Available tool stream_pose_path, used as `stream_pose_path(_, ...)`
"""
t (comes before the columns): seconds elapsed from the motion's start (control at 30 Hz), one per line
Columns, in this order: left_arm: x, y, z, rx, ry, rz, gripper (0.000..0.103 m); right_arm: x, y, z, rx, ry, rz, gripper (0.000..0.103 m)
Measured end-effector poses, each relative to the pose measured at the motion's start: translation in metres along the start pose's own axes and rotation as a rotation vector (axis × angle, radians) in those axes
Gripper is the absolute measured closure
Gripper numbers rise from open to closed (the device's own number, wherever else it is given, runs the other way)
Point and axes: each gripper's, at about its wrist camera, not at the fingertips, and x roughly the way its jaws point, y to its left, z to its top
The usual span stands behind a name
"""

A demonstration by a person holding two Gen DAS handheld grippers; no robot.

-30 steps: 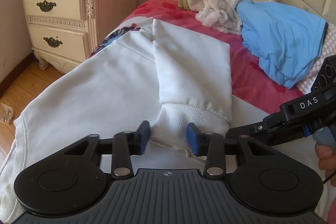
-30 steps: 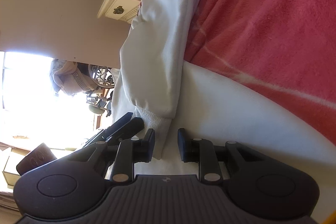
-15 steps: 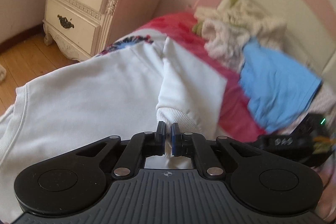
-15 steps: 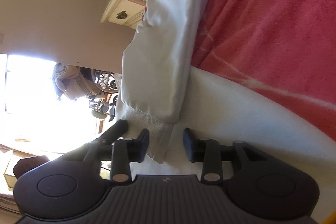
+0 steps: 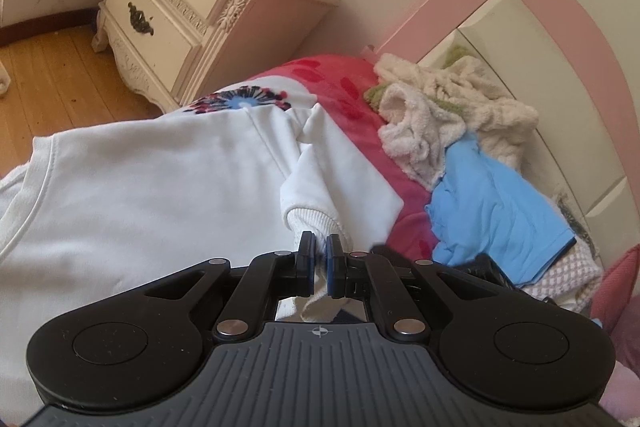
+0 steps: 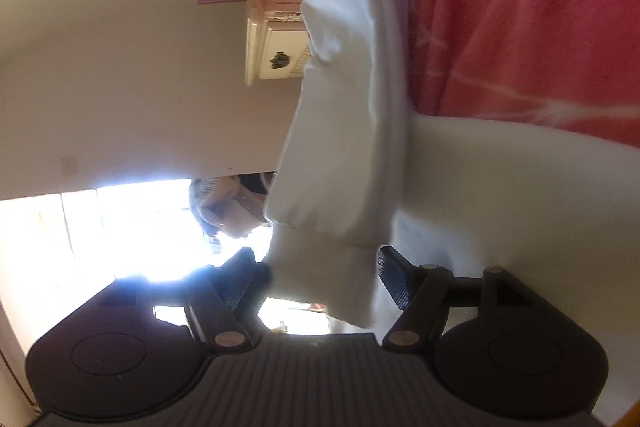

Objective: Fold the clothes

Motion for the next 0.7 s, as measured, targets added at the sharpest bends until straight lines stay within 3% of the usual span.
stream_pose_path(0.2,0.000,0.006,-0.002,-0.024,-0.002,0.016,0.100,0.009,-0.009,0.002,0.032,-0.008,0.028,0.044)
stream_pose_path(0.37,-0.004,0.012,0.001,-0.059,-0.012,0.022,0.100,0.008,-0.008,-0.001,0.004,-0.008,0.012,0.084)
stream_pose_path(0.43,-0.007,0.010,0.002,-0.058,-0.013,0.027,0.100,0.007,-0.003,-0.002,-0.029,-0.004,0.006,0.090)
stream_pose_path(0.7,-0.050,-0.009,0.005,0.030,-0.023,0.057,0.100,0.003,0.040,-0.024,-0.205,0.060,-0.002,0.094)
